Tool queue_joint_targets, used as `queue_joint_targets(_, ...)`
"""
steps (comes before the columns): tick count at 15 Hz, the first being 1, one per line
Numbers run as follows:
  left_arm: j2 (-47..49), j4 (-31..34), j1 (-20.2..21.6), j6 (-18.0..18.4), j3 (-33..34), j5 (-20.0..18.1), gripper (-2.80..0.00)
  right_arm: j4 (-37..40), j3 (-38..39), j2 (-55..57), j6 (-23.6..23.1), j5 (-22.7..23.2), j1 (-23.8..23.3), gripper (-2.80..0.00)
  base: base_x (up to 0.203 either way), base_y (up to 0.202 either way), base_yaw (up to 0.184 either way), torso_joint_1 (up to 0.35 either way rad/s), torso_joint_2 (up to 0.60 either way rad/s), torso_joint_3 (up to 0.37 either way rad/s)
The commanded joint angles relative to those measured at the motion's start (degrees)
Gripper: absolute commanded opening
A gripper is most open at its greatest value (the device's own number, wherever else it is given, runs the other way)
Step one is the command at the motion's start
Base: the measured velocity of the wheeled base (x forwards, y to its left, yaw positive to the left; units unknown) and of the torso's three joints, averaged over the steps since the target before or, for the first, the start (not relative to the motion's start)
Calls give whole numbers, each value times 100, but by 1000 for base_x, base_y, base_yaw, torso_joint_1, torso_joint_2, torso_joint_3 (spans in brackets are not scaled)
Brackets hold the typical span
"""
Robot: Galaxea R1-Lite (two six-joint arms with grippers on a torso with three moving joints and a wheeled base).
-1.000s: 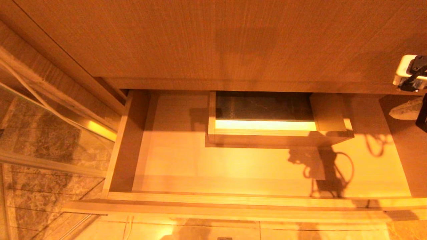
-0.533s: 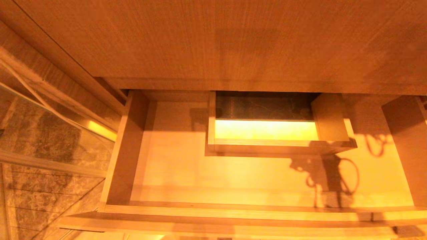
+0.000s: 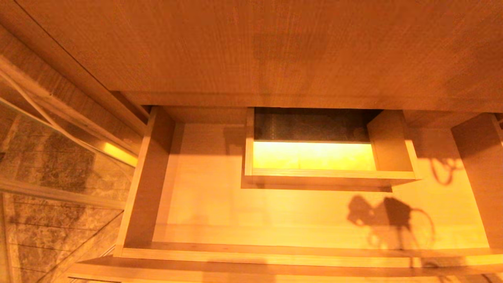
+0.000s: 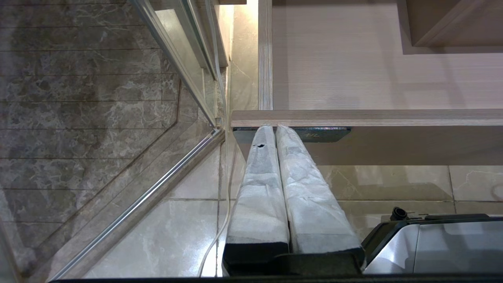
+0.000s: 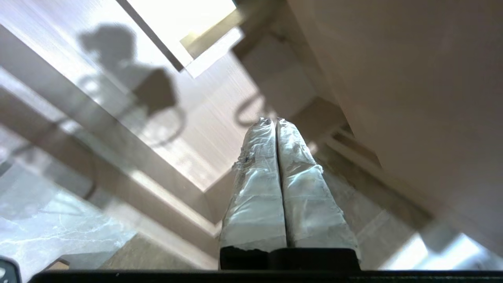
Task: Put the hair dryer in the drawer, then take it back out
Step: Pull open the drawer, then pick up the hairdryer
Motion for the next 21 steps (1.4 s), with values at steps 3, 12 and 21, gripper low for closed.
queue_joint_targets(3, 0, -1, 0, 2, 9, 0, -280, 310, -554, -448, -33, -4, -9, -280, 0, 0, 0, 0, 0, 0)
queue_joint_targets(12, 0, -1, 0, 2, 9, 0, -280, -46, -1848, -524, 36, -11, -12, -280, 0, 0, 0, 0, 0, 0)
queue_joint_targets(21, 0, -1, 0, 2, 9, 0, -280, -1495, -1840, -617, -290, -860, -19, -280, 0, 0, 0, 0, 0, 0)
